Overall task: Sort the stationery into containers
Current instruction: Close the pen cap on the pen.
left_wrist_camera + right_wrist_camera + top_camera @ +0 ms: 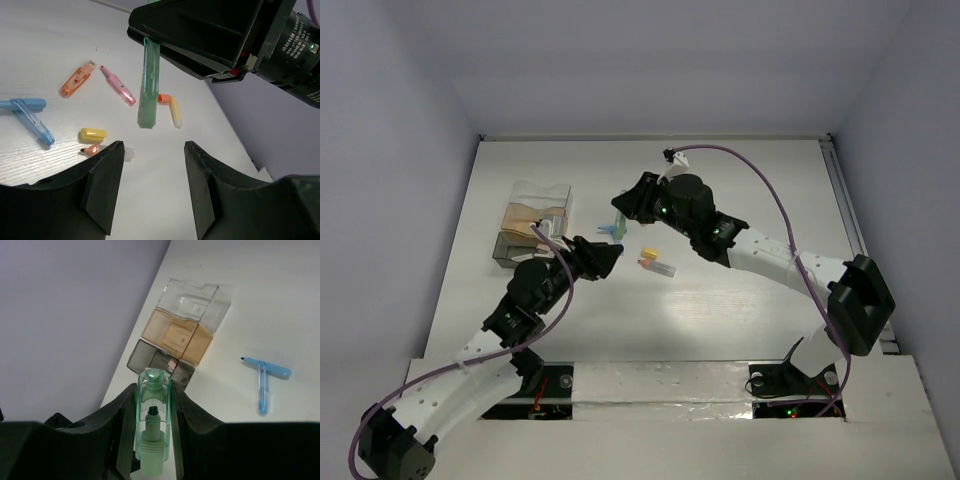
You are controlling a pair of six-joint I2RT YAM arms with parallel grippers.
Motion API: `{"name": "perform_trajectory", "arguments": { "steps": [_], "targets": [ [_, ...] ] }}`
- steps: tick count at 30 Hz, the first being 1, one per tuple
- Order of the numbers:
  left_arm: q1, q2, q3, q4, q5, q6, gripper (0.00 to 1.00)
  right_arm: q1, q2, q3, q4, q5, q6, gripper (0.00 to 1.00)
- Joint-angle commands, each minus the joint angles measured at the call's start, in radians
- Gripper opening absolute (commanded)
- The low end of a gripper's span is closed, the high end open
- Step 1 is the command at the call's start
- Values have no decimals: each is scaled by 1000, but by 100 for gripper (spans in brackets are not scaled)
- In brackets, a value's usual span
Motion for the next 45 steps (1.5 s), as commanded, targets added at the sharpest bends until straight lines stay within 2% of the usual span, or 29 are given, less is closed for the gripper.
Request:
{"name": "perform_trajectory", "arguments": {
  "steps": [1, 7, 12, 23, 31, 36, 45],
  "targets": [
    [4, 24, 1, 107, -8, 6, 48, 0, -27, 29, 85, -17, 23, 16],
    [-5, 76, 10, 156, -17, 12, 46, 0, -24, 25, 89, -34, 26, 16],
    [-5, 102, 13, 179, -31, 17, 34, 0, -21, 15, 103, -47, 32, 16],
    [-5, 98, 15, 199, -74, 22, 28, 0, -8, 11, 100, -64, 41, 16],
    [-14, 87, 19, 195, -114, 25, 0, 0, 1, 0, 100, -93, 59, 15],
    [-36, 58, 32, 193, -221, 26, 0, 0, 25, -21, 126, -115, 96, 12],
    [-74, 92, 44, 288, -318, 14, 0, 66, 41, -67, 158, 26, 89, 8]
  ]
}}
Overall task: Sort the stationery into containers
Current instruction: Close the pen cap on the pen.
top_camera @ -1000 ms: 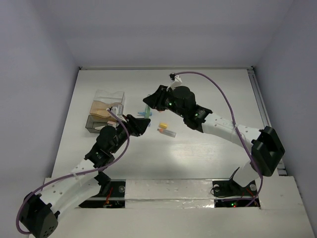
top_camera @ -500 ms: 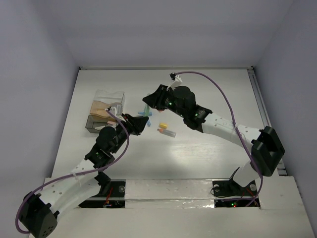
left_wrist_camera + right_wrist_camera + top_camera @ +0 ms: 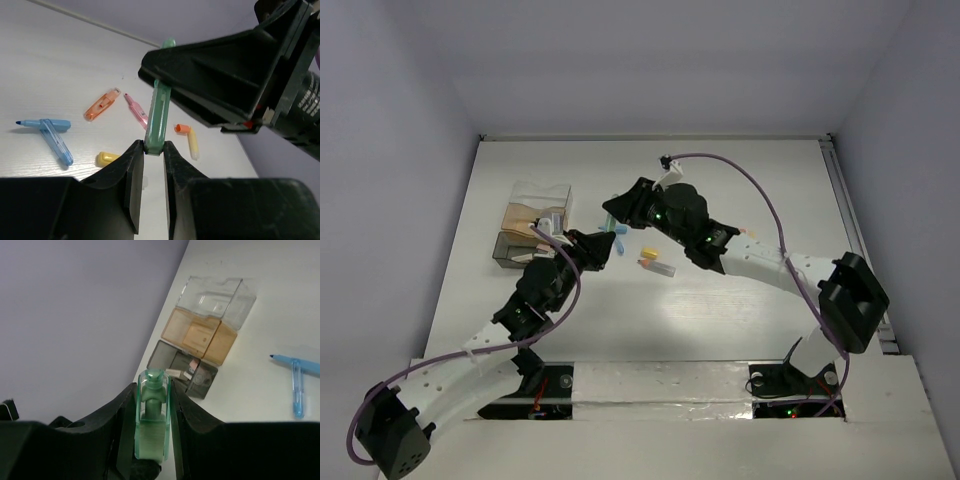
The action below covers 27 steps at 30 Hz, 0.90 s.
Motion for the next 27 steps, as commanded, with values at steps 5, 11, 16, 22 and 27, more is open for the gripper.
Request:
{"name": "perform_trajectory", "arguments": {
  "steps": [5, 11, 16, 22, 27],
  "targets": [
    [-3, -36, 58, 119, -105, 13, 0, 60, 1, -35, -14, 120, -64, 8],
    [-3, -45, 96, 90, -109, 39, 0, 78, 14, -37, -48, 126, -104, 4],
    [-3, -48, 131, 92, -114, 59, 0, 98, 17, -55, -74, 134, -130, 0],
    [-3, -25, 214, 116, -113, 88, 0, 129, 27, -101, -79, 146, -136, 0],
    [-3, 2, 301, 144, -99, 119, 0, 175, 63, -140, -67, 146, -115, 0]
  ]
}}
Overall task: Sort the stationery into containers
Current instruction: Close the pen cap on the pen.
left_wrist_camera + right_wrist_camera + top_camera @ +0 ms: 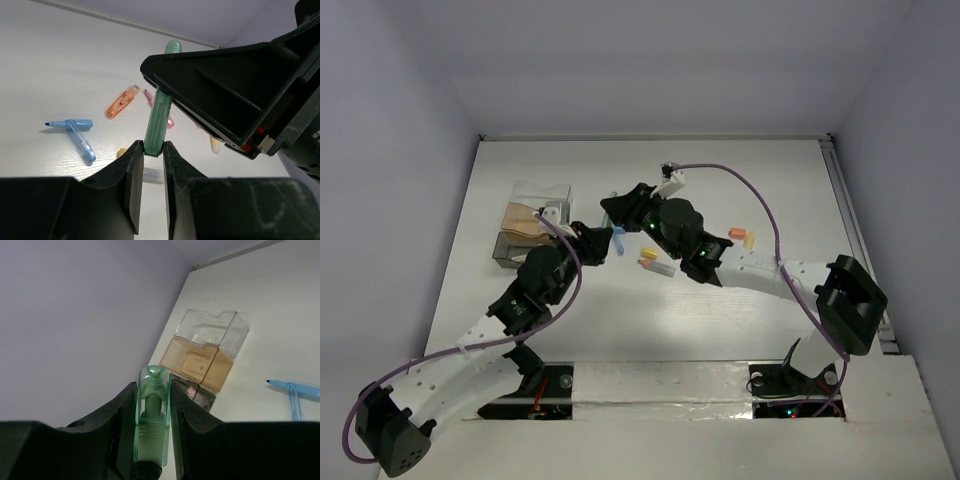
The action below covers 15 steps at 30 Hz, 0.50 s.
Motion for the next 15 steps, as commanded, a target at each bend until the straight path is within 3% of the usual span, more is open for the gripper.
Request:
{"name": "perform_trajectory", "arguments": {
  "steps": [1, 11, 15],
  "targets": [
    [6, -16, 180, 332, -48, 30, 0, 92, 68, -87, -177, -60, -38, 0],
    [6, 36, 233, 385, -40, 54, 0, 147, 90, -122, -164, -89, -2, 0],
    [6, -5, 221, 353, -109, 102, 0, 147, 43, -171, -179, -77, 2, 0]
  ]
}}
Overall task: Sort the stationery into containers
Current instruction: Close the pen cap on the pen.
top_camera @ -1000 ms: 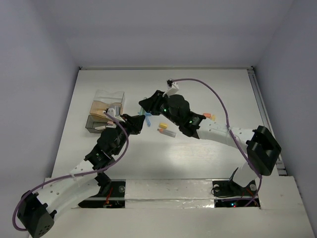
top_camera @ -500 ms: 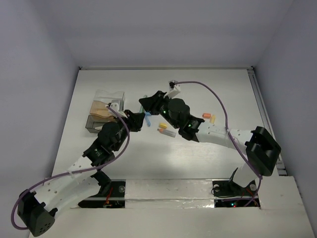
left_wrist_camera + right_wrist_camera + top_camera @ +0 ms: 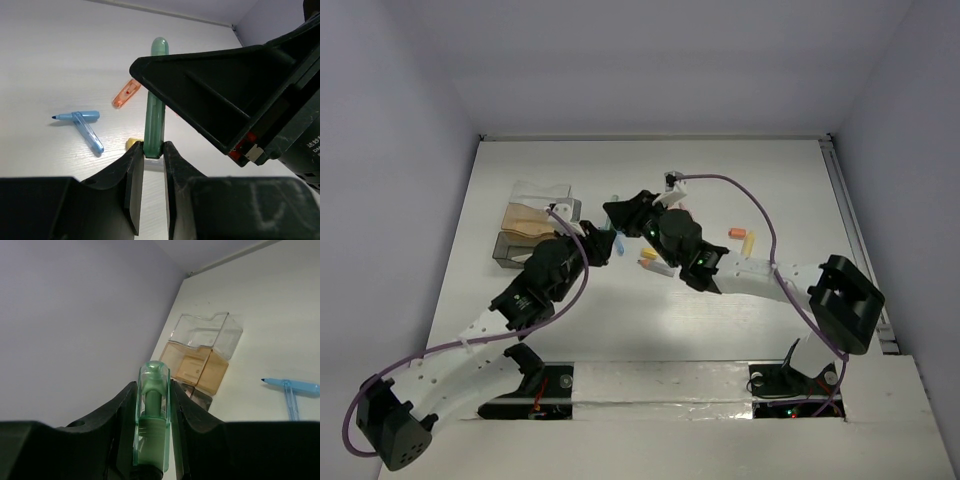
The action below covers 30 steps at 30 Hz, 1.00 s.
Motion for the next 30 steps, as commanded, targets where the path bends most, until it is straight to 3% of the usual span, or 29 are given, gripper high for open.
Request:
{"name": "perform_trajectory", "arguments": {
  "steps": [1, 12, 15, 30],
  "targets": [
    [16, -79, 145, 430, -129, 54, 0, 122, 7, -120, -299, -136, -28, 0],
    [16, -106, 33, 399, -33, -32, 0, 100, -30, -53, -321, -133, -42, 3],
    [16, -131, -10, 390, -16, -47, 0, 80, -61, -60, -269, -158, -27, 33],
    [16, -208, -111, 259, -31, -108, 0, -12, -184, 6, -258, -156, -58, 93]
  ]
}}
